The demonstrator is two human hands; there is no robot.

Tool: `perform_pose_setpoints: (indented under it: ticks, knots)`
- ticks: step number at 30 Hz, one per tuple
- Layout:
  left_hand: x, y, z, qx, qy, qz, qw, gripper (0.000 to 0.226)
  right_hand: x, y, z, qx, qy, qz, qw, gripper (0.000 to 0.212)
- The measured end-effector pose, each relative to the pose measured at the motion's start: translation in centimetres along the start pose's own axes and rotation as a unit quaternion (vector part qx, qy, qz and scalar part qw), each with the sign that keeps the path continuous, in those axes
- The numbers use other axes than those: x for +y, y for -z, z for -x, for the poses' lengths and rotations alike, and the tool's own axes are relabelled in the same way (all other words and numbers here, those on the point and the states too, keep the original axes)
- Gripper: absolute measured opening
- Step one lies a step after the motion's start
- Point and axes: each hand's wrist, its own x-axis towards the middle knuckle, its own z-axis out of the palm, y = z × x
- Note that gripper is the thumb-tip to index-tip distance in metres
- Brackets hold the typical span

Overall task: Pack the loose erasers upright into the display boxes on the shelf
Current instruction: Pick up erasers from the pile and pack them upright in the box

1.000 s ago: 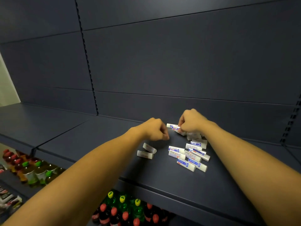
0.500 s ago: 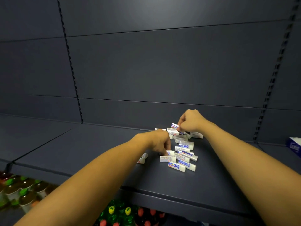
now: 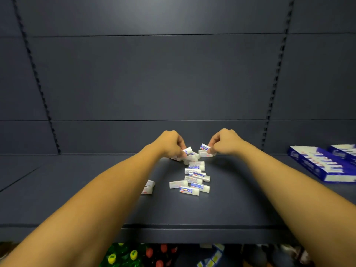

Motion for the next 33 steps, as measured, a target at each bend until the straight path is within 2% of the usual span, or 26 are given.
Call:
perform_pose_setpoints:
  ticks: [3, 7, 12, 18, 21, 26, 33]
  knots:
    - [1.4, -1.0, -1.0, -0.006, -0.011, 0.01, 1.0, 0.013, 1.7, 1.4, 1.2, 0.024, -0.038, 0.017, 0.999, 0.004]
    - [4.1, -2.4, -1.8, -0.012, -0.037, -0.036, 0.999, 0.013, 4.3, 3.0, 3.1, 0.041, -0.098, 0.074, 0.992, 0.006]
    - [8.6, -4.1, -1.7, 0.007, -0.074, -0.099, 0.992, 0.009, 6.4, 5.2, 6.2, 0.055, -0.127, 0.112, 0.984, 0.009]
    - [15.1, -6.0, -1.9, 0.004, -0.101, -0.135, 0.986, 0.014, 9.9, 9.6, 9.5, 0.086, -0.145, 0.128, 0.977, 0.031]
    - [18.7, -7.0, -1.8, 0.008, -0.104, -0.148, 0.983, 0.015, 12.0, 11.9, 10.9, 0.098, -0.146, 0.122, 0.977, 0.035]
    - [23.5, -8.8, -2.2, 0.011, -0.071, -0.117, 0.991, 0.014, 15.2, 14.4, 12.6, 0.075, -0.133, 0.129, 0.98, 0.032]
    - [28.2, -11.5, -3.0, 0.009, -0.031, -0.053, 0.998, 0.013, 20.6, 17.1, 13.0, 0.051, -0.126, 0.148, 0.98, 0.016]
